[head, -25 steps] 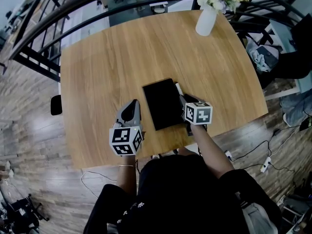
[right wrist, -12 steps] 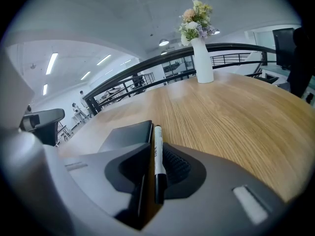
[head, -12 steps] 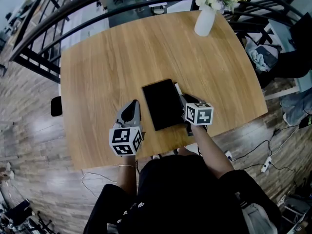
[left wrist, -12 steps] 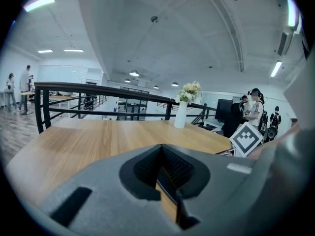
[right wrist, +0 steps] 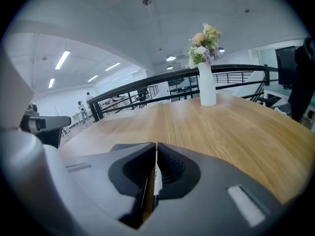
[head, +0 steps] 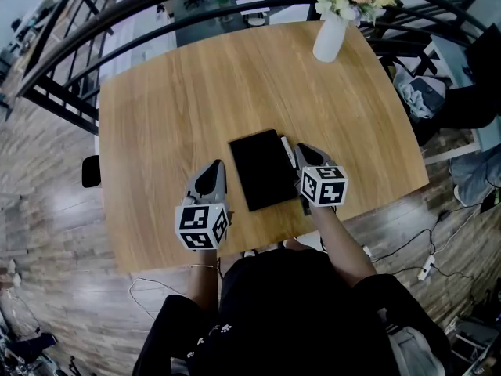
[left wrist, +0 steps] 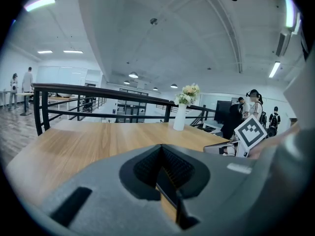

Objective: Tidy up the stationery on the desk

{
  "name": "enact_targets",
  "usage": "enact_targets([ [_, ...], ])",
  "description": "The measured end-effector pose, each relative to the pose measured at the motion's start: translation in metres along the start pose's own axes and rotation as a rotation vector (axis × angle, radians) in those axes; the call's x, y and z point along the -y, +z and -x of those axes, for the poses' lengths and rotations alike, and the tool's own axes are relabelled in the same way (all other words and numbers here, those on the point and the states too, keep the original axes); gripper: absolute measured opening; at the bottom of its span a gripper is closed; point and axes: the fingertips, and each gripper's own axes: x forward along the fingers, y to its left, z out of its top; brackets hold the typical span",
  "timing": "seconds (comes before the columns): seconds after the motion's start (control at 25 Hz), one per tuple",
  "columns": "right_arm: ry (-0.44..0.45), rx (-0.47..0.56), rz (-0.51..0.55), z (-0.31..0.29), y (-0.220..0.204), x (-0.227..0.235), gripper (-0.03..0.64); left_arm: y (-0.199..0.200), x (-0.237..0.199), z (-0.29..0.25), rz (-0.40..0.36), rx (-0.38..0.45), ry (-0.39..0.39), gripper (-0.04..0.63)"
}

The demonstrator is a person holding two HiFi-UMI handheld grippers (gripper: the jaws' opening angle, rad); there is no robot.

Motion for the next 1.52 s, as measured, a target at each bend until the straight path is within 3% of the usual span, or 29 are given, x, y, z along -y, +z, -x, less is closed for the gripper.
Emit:
enact_targets([
  [0.36, 0.057, 0.103, 0.033, 0.014, 0.039, -0.02, 0.011, 0.018, 0.002, 0.004, 0.026, 0.038, -0.017, -0.008],
  [0.76, 0.158, 0.22, 0.083, 0.034, 0.088, -0.051, 0.011, 0.04, 0.011, 0.008, -0.016, 0.072, -0.042, -0.008],
  [0.96, 0.219, 0.251, 0.1, 0.042, 0.102, -0.065, 0.011, 0.049, 0.015, 0.01, -0.033, 0.082, -0.053, -0.008],
  [1.52, 0.263, 0.278, 0.144, 0.05, 0.113, -0.073, 0.011, 0.061, 0.023, 0.011, -0.057, 0.099, -0.064, -0.008],
])
